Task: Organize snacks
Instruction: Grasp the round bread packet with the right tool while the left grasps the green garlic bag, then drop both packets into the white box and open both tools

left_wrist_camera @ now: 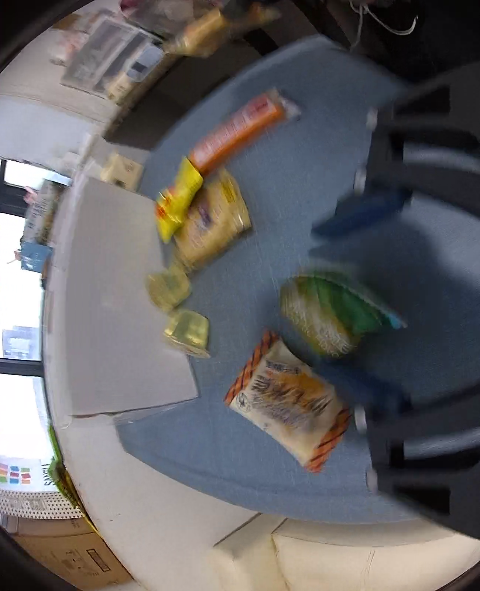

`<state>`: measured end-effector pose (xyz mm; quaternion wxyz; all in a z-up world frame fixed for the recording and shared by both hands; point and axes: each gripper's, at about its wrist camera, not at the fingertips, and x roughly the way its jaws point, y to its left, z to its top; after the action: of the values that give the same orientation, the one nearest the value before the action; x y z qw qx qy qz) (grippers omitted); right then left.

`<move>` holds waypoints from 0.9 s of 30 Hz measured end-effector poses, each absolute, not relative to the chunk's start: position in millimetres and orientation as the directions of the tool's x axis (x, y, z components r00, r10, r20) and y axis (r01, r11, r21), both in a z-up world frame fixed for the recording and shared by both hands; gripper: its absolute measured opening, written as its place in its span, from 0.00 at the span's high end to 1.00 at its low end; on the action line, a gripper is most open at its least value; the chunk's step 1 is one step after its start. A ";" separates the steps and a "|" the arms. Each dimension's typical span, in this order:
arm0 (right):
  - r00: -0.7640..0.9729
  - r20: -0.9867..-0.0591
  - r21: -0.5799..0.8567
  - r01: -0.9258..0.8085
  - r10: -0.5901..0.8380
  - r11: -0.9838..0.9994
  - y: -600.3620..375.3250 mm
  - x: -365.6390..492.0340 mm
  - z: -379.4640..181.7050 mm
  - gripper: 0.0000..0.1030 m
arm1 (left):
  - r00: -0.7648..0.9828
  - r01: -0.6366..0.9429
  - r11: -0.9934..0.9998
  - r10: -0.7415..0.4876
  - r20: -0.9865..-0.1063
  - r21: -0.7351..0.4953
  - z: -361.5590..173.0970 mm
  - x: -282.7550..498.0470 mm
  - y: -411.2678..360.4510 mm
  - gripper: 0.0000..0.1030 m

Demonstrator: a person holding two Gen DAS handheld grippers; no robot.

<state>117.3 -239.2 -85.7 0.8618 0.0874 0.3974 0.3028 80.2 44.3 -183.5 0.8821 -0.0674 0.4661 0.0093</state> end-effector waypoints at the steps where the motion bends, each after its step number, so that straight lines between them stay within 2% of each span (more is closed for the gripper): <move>1: 0.502 -0.632 0.388 -0.454 0.590 0.802 -238.2 116.6 -85.8 0.22 | 0.575 -0.073 0.991 -0.051 -0.817 -0.112 -182.0 80.2 44.3 0.48; 13: 0.496 -0.618 0.384 -0.487 0.610 0.785 -226.0 117.4 -82.2 0.22 | 0.722 0.011 0.946 -0.231 -0.652 -0.323 -115.3 51.6 55.2 0.50; 20: 0.504 -0.567 0.373 -0.548 0.651 0.749 -195.1 152.1 -54.4 0.22 | 0.776 0.042 0.956 -0.214 -0.594 -0.290 -71.1 83.8 64.7 0.50; 27: 0.536 -0.530 0.372 -0.549 0.657 0.748 -142.2 236.8 -12.9 0.22 | 0.833 0.000 0.958 -0.158 -0.531 -0.285 -25.9 150.3 96.4 0.50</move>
<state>236.8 -142.2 -12.9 0.8727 0.0804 0.3356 0.3455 150.3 96.4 -25.9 0.9473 -0.1379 0.2861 -0.0417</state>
